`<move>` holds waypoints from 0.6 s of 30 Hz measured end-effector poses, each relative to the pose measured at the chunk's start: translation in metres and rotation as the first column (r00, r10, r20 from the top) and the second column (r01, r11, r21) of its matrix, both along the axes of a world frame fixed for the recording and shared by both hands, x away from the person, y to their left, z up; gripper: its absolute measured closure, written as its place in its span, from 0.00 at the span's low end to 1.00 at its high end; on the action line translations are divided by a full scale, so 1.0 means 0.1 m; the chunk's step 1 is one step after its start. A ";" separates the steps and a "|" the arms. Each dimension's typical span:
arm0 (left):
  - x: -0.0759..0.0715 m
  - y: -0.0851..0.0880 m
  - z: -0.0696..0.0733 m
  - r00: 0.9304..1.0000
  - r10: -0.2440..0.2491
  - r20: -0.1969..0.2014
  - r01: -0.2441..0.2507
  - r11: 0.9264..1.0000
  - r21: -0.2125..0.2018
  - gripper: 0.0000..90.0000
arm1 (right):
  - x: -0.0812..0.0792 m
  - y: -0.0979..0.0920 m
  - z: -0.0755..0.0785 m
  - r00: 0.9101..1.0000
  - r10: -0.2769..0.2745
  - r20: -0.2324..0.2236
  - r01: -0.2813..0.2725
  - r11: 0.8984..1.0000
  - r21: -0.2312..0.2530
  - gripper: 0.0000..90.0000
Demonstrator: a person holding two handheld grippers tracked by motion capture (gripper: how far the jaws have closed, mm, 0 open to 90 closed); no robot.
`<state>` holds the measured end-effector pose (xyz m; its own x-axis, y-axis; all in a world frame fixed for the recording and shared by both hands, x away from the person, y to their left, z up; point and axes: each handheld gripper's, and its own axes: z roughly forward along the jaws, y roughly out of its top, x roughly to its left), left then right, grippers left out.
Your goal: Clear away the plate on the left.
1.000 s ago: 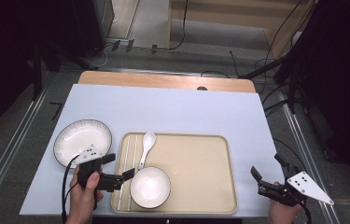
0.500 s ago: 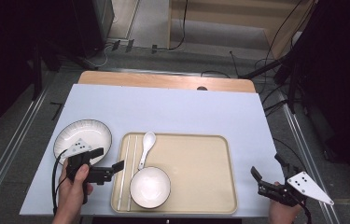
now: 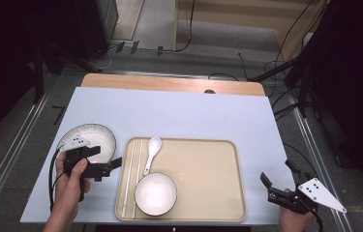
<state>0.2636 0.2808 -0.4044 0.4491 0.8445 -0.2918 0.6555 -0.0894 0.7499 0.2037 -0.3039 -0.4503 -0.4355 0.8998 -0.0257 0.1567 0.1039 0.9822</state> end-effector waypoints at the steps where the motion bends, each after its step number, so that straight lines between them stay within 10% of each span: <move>1: 0.03 0.01 0.01 1.000 0.010 0.000 -0.010 1.000 0.000 0.00 | 0.00 0.00 0.00 1.000 0.001 0.000 -0.001 1.000 0.000 0.07; 18: 0.40 0.42 0.05 0.994 0.107 0.018 -0.108 0.994 0.012 0.00 | 0.01 0.02 -0.01 1.000 0.002 -0.005 -0.002 1.000 -0.011 0.07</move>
<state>0.3032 0.3228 -0.3998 0.3605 0.8917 -0.2738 0.6485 -0.0287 0.7606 0.2050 -0.3017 -0.4515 -0.4376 0.8986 -0.0329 0.1618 0.1147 0.9801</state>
